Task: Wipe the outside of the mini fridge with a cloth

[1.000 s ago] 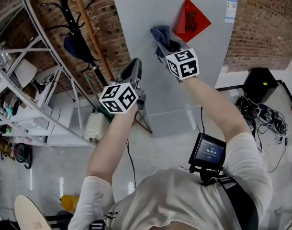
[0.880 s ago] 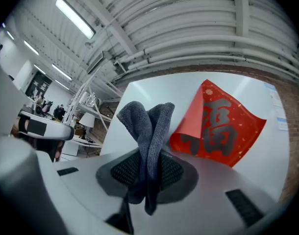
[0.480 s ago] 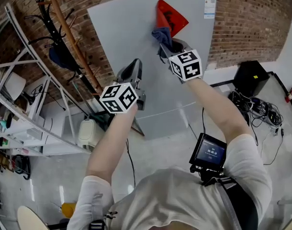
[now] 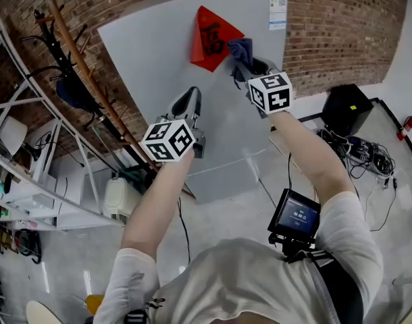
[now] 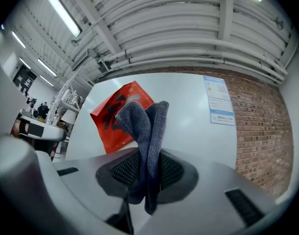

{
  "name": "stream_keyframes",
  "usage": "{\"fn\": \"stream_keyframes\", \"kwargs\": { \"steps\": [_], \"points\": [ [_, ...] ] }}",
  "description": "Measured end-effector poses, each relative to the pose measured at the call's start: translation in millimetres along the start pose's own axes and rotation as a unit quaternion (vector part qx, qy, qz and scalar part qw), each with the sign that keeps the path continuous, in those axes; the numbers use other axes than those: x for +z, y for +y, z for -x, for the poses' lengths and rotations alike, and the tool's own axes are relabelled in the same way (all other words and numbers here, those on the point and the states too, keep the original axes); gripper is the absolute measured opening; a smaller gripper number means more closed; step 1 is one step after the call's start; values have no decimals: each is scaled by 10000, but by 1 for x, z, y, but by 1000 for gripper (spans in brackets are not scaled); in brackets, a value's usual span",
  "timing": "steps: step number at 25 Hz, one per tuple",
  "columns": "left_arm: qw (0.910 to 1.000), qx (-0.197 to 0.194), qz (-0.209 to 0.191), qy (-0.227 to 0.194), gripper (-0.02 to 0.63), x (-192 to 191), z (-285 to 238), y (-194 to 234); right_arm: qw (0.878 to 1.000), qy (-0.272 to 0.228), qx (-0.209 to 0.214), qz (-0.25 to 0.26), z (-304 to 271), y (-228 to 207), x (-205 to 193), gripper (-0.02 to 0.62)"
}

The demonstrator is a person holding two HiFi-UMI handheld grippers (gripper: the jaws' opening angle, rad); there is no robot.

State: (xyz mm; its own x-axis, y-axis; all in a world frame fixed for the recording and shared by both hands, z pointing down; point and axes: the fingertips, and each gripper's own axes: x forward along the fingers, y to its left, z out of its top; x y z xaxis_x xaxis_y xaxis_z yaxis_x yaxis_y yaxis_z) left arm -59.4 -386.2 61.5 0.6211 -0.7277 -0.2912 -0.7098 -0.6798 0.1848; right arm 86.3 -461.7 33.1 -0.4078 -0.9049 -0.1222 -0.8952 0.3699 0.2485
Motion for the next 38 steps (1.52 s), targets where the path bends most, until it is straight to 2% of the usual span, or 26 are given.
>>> {"fn": "stream_keyframes", "kwargs": {
  "steps": [12, 16, 20, 25, 31, 38],
  "points": [
    [9996, -204, 159, 129, 3, -39, -68, -30, 9965, 97, -766, -320, 30, -122, -38, 83],
    [9994, -248, 206, 142, 3, -49, -84, -40, 9970, 57, -720, -290, 30, -133, -41, 84],
    [9995, -223, 178, 148, 3, -53, -86, -40, 9974, -18, -667, -289, 32, -126, -38, 84],
    [9999, 19, 79, 101, 3, -47, -63, -19, 9995, -92, -239, -160, 33, -68, -33, 84],
    [9977, 649, -70, 170, 3, -35, -9, 33, 9975, -47, 653, -249, 13, 49, -34, 84],
    [9893, 1424, -225, 211, 3, -14, 81, 97, 9869, 12, 1609, -87, -21, 197, -35, 84]
  ]
}}
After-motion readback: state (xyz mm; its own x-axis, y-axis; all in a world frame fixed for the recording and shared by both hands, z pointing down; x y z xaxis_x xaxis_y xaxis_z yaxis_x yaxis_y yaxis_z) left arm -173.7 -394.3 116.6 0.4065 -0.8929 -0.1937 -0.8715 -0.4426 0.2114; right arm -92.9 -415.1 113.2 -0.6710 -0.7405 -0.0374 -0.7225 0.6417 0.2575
